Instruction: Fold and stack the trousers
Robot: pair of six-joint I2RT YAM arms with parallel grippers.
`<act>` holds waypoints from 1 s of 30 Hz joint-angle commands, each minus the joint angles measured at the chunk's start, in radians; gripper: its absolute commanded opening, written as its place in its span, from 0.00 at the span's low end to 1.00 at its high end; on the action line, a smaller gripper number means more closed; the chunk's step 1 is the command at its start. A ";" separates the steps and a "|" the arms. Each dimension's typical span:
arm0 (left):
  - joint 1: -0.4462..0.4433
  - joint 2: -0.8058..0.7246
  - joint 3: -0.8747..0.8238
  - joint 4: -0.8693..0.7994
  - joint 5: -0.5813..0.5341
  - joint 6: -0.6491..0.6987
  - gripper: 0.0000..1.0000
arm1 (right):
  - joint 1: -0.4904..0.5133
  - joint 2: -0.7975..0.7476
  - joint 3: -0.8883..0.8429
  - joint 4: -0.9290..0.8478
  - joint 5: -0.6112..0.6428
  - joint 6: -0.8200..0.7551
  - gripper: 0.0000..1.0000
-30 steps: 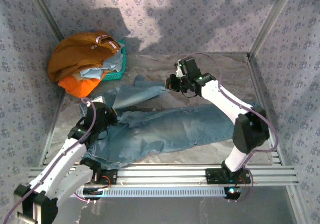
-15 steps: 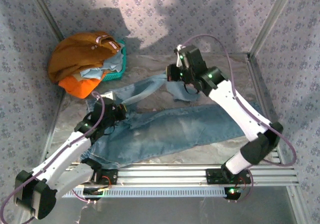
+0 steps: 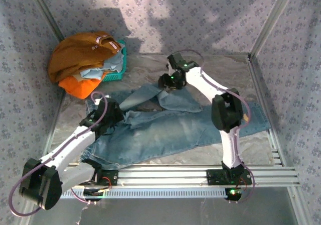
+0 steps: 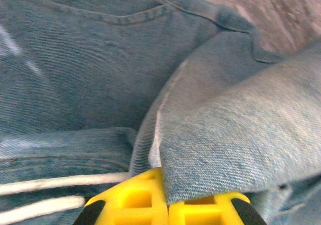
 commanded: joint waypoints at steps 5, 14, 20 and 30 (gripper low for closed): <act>0.047 0.015 -0.009 -0.056 -0.035 -0.050 0.00 | -0.203 -0.168 -0.280 0.040 0.056 0.000 0.62; 0.047 0.051 -0.002 -0.024 0.001 -0.043 0.00 | -0.213 -0.162 -0.505 0.147 -0.070 -0.040 0.57; 0.047 0.072 0.018 -0.025 0.016 -0.042 0.00 | -0.190 -0.192 -0.537 0.158 0.006 -0.044 0.00; 0.046 0.125 0.077 0.001 0.070 -0.026 0.00 | -0.280 -0.275 -0.329 0.030 0.314 -0.025 0.00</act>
